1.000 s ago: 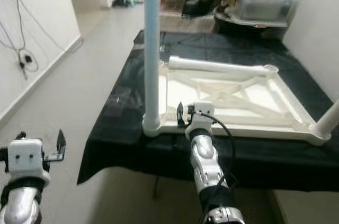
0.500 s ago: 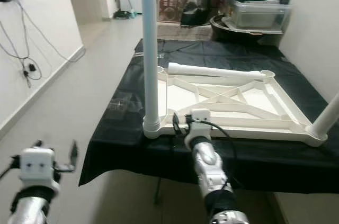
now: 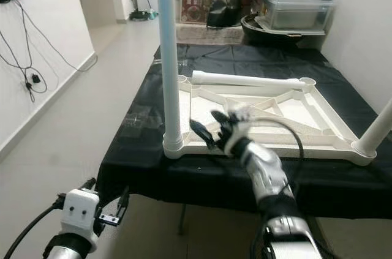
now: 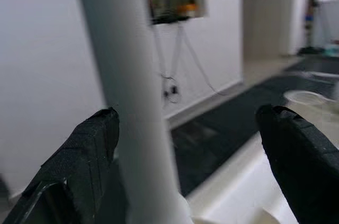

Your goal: Building children table

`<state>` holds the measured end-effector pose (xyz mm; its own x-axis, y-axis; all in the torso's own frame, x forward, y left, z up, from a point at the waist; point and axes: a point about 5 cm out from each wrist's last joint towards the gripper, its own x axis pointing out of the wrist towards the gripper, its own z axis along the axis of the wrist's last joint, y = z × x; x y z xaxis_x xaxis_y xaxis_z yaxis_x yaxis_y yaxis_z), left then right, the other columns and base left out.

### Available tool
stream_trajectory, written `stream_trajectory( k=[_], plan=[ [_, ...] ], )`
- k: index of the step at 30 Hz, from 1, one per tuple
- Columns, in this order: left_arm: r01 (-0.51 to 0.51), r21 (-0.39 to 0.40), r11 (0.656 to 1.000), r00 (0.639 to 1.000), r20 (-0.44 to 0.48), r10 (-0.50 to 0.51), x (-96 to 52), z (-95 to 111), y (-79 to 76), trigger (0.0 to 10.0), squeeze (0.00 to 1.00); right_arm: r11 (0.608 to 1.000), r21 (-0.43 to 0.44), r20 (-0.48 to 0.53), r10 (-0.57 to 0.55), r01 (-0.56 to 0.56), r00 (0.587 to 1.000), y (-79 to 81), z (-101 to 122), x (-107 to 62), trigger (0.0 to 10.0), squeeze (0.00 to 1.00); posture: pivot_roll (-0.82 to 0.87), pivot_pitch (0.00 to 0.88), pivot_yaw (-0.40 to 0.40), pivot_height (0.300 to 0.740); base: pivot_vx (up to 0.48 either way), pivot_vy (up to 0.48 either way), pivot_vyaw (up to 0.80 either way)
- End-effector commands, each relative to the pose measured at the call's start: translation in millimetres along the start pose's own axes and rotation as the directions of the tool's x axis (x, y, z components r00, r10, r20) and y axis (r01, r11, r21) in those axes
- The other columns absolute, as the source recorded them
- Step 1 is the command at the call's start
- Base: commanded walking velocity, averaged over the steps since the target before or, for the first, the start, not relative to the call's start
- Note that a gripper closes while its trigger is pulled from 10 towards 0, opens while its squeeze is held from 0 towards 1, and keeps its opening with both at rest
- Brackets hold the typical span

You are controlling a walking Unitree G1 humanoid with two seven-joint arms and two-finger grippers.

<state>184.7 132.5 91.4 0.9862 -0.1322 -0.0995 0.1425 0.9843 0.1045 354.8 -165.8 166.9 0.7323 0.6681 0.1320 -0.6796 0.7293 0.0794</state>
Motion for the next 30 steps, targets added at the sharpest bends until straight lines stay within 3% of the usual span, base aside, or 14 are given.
stream_trajectory(
  k=[1,2,3,12,22,30],
  plan=[
    [0.012,0.011,1.000,1.000,0.001,-0.012,-2.2,0.1,-1.1,10.0,0.00,0.999,0.023,-0.008,0.034,-0.034,0.999,3.3,-4.1,3.1,10.0,1.00,0.11,0.000,-0.019,0.740,0.000,0.000,0.00],
    [0.012,0.011,1.000,1.000,0.001,-0.012,-2.2,0.1,-1.1,10.0,0.00,0.999,0.023,-0.008,0.034,-0.034,0.999,3.3,-4.1,3.1,10.0,1.00,0.11,0.000,-0.019,0.740,0.000,0.000,0.00],
    [0.021,0.015,1.000,1.000,0.000,-0.021,-3.5,0.0,-3.3,10.0,0.00,0.997,0.022,0.002,0.081,-0.081,0.997,5.9,1.6,8.6,10.0,0.00,0.11,0.000,-0.021,0.740,0.000,0.000,0.00],
    [0.035,0.018,0.999,0.999,0.000,-0.035,-5.5,-0.3,-7.5,10.0,0.00,0.984,0.037,0.034,0.175,-0.176,0.984,12.2,13.7,23.3,10.0,0.00,0.11,0.000,-0.025,0.740,0.000,0.000,0.00],
    [0.043,0.018,0.999,0.999,0.009,-0.043,-5.6,2.3,-11.2,10.0,0.00,0.961,0.029,0.019,0.274,-0.275,0.961,36.5,12.2,55.6,10.0,0.00,0.12,0.000,-0.037,0.740,0.000,0.000,0.00],
    [0.047,0.017,0.999,0.999,0.009,-0.047,-6.2,2.9,-13.9,10.0,0.00,0.966,0.024,0.033,0.257,-0.258,0.966,45.7,15.2,72.8,10.0,0.00,0.12,0.000,-0.045,0.740,0.000,0.000,0.00]
  ],
)
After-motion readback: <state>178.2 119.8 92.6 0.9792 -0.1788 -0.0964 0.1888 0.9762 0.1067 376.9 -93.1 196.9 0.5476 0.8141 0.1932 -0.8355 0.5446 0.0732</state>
